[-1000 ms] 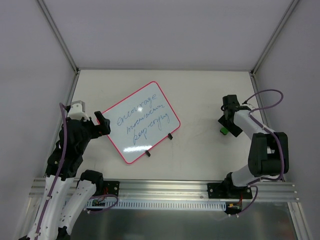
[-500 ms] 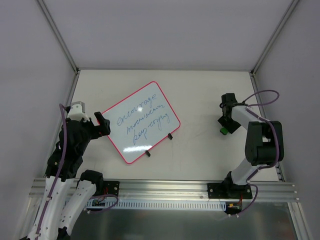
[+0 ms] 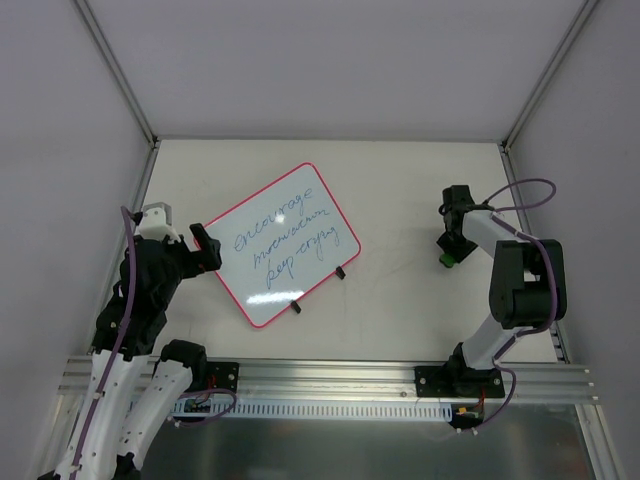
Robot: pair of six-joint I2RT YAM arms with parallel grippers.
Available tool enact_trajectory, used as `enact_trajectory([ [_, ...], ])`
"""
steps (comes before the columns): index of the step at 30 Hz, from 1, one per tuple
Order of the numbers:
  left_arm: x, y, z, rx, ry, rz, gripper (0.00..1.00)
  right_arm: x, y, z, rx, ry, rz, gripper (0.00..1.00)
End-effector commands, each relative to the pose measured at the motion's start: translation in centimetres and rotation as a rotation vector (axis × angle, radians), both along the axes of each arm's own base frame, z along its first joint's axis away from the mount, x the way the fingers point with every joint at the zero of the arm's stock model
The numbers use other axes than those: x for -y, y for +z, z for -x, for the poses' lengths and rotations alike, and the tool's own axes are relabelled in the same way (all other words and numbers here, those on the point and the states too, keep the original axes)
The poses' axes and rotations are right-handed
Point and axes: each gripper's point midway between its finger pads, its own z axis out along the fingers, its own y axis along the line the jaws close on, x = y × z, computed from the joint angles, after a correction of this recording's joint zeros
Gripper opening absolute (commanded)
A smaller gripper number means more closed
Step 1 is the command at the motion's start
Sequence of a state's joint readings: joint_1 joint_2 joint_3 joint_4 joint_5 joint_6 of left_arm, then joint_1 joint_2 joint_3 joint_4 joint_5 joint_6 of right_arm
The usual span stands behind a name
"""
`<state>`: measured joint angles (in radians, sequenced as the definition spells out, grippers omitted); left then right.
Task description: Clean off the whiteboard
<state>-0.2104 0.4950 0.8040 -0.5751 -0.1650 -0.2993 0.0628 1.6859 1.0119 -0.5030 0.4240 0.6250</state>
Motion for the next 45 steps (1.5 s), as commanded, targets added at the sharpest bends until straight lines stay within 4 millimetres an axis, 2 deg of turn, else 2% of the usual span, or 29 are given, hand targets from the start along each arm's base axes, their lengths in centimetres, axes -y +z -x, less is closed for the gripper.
enact_trajectory([
  [1, 0.2, -0.7, -0.4, -0.018, -0.008, -0.008, 0.99, -1.2, 2.7, -1.8, 0.079, 0.079, 0.002, 0.00],
  [3, 0.2, -1.9, -0.7, -0.054, 0.000, -0.008, 0.99, -2.9, 3.7, -2.5, 0.111, 0.186, -0.004, 0.00],
  [4, 0.3, -2.5, -0.8, -0.076, 0.004, -0.003, 0.99, -4.7, 4.4, -3.1, 0.133, 0.302, 0.010, 0.00],
  [7, 0.8, -3.8, -1.5, -0.119, -0.007, -0.001, 0.99, -8.2, 7.3, -3.7, 0.215, 0.541, 0.046, 0.00],
  [8, 0.8, -4.3, -1.7, -0.130, -0.007, -0.007, 0.99, -11.0, 9.1, -4.2, 0.300, 0.641, 0.032, 0.00],
  [10, 0.5, -3.8, -2.3, -0.107, -0.004, -0.027, 0.99, -13.5, 10.6, -4.3, 0.367, 0.759, 0.030, 0.00],
  [13, -0.4, -2.3, -3.2, -0.070, 0.005, -0.088, 0.99, -19.9, 13.6, -4.0, 0.534, 1.031, -0.001, 0.00],
  [14, -0.8, -2.4, -3.5, -0.076, 0.006, -0.110, 0.99, -21.4, 13.9, -3.4, 0.554, 1.143, -0.012, 0.00],
  [18, -2.1, -1.3, -4.6, -0.056, -0.003, -0.184, 0.99, -26.3, 15.1, -2.0, 0.612, 1.368, -0.031, 0.00],
  [20, -1.6, -0.7, -5.3, -0.038, -0.054, -0.197, 0.99, -28.9, 15.0, -0.5, 0.617, 1.481, -0.095, 0.00],
  [24, -1.2, 0.4, -6.6, -0.027, -0.114, -0.207, 0.98, -31.8, 15.6, 0.8, 0.635, 1.598, -0.126, 0.00],
  [25, -1.1, 0.8, -6.9, -0.022, -0.135, -0.217, 0.98, -32.7, 16.3, 1.1, 0.654, 1.631, -0.125, 0.00],
  [28, -1.1, 0.6, -7.8, -0.041, -0.157, -0.218, 0.96, -34.1, 16.9, 1.7, 0.672, 1.689, -0.143, 0.00],
  [32, -2.1, 0.0, -9.3, -0.074, -0.159, -0.196, 0.90, -35.1, 17.2, 2.2, 0.683, 1.720, -0.158, 0.00],
  [36, -1.7, 0.4, -10.2, -0.073, -0.212, -0.164, 0.84, -35.7, 17.5, 2.5, 0.688, 1.736, -0.151, 0.00],
  [38, -1.1, 0.7, -10.6, -0.064, -0.262, -0.157, 0.81, -36.1, 17.5, 2.6, 0.690, 1.740, -0.144, 0.00],
  [42, 0.0, -0.2, -11.2, -0.085, -0.349, -0.138, 0.71, -36.8, 17.7, 2.5, 0.691, 1.749, -0.129, 0.00],
  [45, 0.8, -0.5, -11.4, -0.085, -0.418, -0.131, 0.67, -37.1, 17.6, 2.4, 0.688, 1.752, -0.122, 0.00],
])
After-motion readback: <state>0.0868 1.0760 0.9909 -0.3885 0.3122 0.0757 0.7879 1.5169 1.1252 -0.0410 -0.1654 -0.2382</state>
